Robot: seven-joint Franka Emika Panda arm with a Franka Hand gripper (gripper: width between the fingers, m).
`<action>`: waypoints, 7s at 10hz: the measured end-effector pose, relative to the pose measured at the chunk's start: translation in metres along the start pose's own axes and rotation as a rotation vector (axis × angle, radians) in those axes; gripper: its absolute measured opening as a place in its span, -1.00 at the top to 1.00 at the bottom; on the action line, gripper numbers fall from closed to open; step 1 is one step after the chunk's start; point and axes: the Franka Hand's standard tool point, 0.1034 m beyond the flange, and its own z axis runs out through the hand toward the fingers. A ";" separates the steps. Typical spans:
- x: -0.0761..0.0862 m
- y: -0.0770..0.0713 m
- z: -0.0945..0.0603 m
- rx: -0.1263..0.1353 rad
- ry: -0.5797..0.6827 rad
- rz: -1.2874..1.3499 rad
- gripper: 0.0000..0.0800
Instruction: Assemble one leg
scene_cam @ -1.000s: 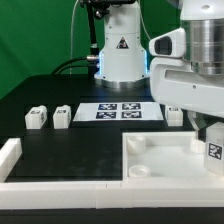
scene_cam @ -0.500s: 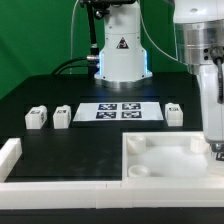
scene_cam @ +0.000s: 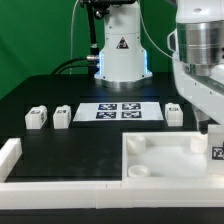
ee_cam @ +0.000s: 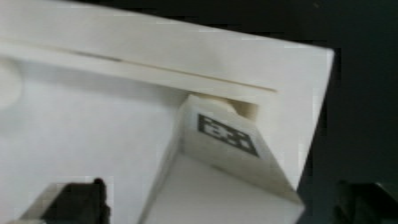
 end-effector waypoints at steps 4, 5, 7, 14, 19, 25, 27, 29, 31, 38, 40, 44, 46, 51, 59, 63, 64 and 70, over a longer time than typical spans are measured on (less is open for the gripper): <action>0.002 0.000 0.000 -0.001 0.002 -0.337 -0.62; 0.002 0.000 -0.001 -0.008 0.013 -0.485 -0.62; -0.008 -0.003 0.001 -0.022 0.034 -0.890 -0.62; -0.006 -0.001 0.002 -0.033 0.036 -0.970 0.26; -0.007 -0.001 -0.001 -0.034 0.034 -0.130 0.26; -0.004 -0.002 0.003 -0.008 0.010 0.558 0.26; -0.005 -0.001 0.003 -0.008 0.010 0.532 0.08; -0.012 0.003 0.008 -0.023 0.012 0.357 -0.26; -0.013 0.002 0.007 -0.026 0.018 0.089 -0.54; -0.025 -0.004 0.007 -0.041 0.050 -0.906 -0.62; -0.022 -0.003 0.009 -0.045 0.056 -1.093 -0.62; -0.012 -0.002 0.007 -0.050 0.064 -1.100 0.09; -0.010 -0.001 0.007 -0.050 0.066 -1.058 0.26; -0.008 -0.001 0.008 -0.020 0.052 -0.532 0.26; -0.009 0.000 0.010 0.057 -0.012 0.502 0.26; -0.005 0.000 0.009 0.087 -0.027 0.768 0.26; -0.005 0.001 0.010 0.084 -0.022 0.727 0.25; -0.033 -0.008 -0.005 0.110 -0.041 0.692 -0.61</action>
Offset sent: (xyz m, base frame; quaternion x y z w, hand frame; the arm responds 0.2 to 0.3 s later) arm 0.0000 0.0000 0.0000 0.0000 0.0000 -0.2667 0.9638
